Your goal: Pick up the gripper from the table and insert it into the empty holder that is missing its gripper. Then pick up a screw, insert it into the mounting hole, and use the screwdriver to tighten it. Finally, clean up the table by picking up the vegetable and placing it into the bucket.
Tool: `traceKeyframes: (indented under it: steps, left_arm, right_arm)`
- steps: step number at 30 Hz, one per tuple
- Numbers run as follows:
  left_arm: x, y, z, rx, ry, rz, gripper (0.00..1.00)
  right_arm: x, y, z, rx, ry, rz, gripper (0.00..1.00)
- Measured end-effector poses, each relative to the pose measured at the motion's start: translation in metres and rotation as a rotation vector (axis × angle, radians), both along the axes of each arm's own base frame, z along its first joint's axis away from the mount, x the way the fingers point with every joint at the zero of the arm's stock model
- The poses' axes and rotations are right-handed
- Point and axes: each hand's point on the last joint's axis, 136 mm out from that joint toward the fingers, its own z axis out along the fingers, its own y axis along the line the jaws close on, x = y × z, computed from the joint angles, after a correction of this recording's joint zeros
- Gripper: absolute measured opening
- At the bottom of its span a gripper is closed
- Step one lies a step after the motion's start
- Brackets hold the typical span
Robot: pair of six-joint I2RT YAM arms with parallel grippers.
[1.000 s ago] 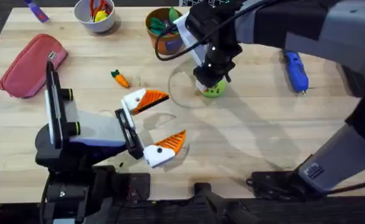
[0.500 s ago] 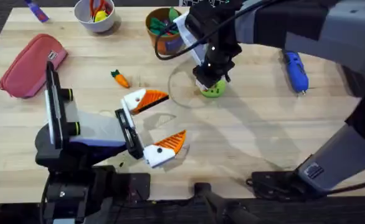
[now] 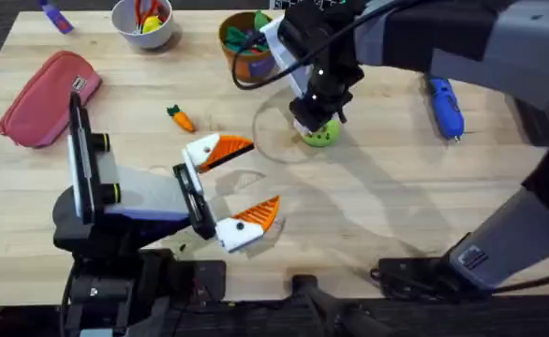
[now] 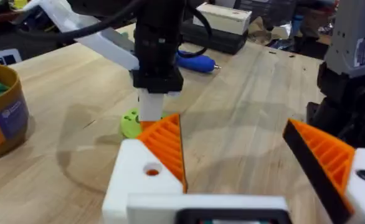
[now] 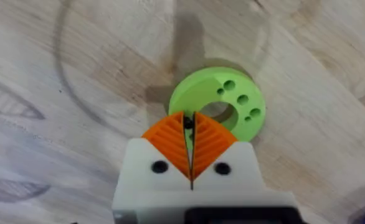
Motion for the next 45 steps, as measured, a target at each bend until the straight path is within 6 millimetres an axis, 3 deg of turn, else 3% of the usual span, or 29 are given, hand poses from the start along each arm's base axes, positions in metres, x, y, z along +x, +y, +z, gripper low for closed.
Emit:
traceKeyframes:
  steps: [5, 6, 18, 21, 28, 32, 38, 45]
  left_arm:
    - [0.000, 0.000, 0.000, 0.000, 0.000, 0.000, 0.985]
    - [0.000, 0.000, 0.000, 0.000, 0.000, 0.000, 0.985]
    - [0.000, 0.000, 0.000, 0.000, 0.000, 0.000, 0.986]
    - [0.000, 0.000, 0.000, 0.000, 0.000, 0.000, 0.985]
    - [0.000, 0.000, 0.000, 0.000, 0.000, 0.000, 0.985]
    - [0.000, 0.000, 0.000, 0.000, 0.000, 0.000, 0.985]
    - [0.000, 0.000, 0.000, 0.000, 0.000, 0.000, 0.985]
    - [0.000, 0.000, 0.000, 0.000, 0.000, 0.000, 0.985]
  right_arm:
    - [0.002, 0.001, 0.014, 0.022, -0.034, 0.001, 0.006]
    - [0.003, 0.002, 0.026, 0.042, -0.062, 0.001, 0.006]
    - [-0.006, -0.004, 0.034, 0.021, -0.032, 0.001, 0.006]
    - [-0.005, -0.003, 0.056, 0.030, -0.045, 0.001, 0.006]
    - [-0.001, 0.004, 0.150, 0.097, -0.149, 0.035, 0.006]
    - [-0.011, 0.017, 0.189, 0.128, -0.206, 0.127, 0.006]
    - [-0.037, 0.050, 0.216, 0.155, -0.255, 0.313, 0.006]
    - [-0.070, 0.090, 0.223, 0.176, -0.289, 0.543, 0.006]
